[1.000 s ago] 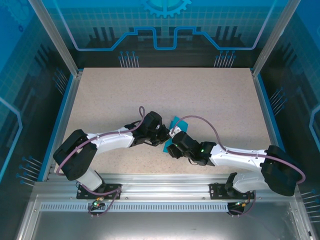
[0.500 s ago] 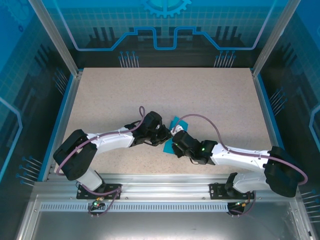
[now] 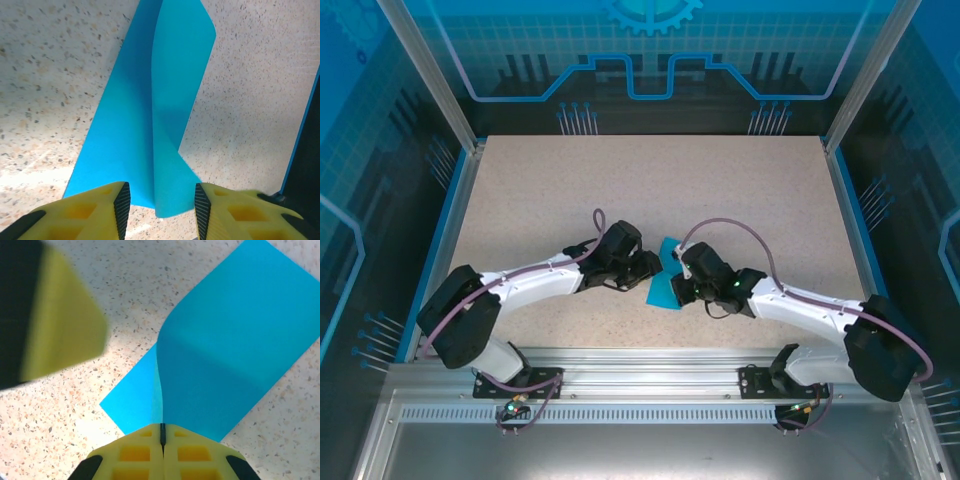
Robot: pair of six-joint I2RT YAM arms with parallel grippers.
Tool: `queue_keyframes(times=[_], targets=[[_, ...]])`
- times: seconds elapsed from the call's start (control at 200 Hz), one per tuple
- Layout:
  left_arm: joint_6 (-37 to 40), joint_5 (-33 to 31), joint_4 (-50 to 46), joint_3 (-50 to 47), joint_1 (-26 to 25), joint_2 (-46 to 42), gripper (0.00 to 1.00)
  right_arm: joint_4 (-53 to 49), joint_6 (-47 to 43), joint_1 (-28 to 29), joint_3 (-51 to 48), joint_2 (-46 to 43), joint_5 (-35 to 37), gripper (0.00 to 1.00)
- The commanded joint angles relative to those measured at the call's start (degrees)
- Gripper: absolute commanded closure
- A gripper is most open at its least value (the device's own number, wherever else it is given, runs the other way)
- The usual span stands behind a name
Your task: Fold a paper plane with a square sheet of paper (pick it up from the middle)
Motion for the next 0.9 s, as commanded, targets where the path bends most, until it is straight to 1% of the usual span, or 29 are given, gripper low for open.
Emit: queue_keyframes(times=[0.0, 0.08, 0.19, 0.335, 0.485, 0.895], targets=[[2.51, -2.34, -3.5, 1.19, -0.13, -1.58, 0.57, 2.62, 1.86, -3.95, -2.22, -0.47, -9.38, 0.95], [3.71, -1.84, -3.24, 1.19, -0.18, -1.39, 0.57, 3.02, 1.91, -6.98, -2.37, 0.52, -13.78, 0.95], [4.71, -0.96, -2.85, 1.18, -0.13, -0.79, 0.57, 1.96, 1.74, -9.81, -1.91, 2.55, -15.82, 0.95], [5.84, 1.94, -0.85, 1.51, -0.17, 0.78, 0.58, 2.02, 1.37, -12.39, -1.25, 6.07, -19.15, 0.94], [6.76, 4.2, -0.34, 2.48, -0.23, 3.23, 0.6, 1.48, 0.84, -13.6, 0.05, 8.41, -18.68, 0.95], [7.54, 6.87, 1.23, 4.73, -0.74, 7.79, 0.62, -1.91, -3.64, -15.66, 4.51, 12.87, -18.91, 0.93]])
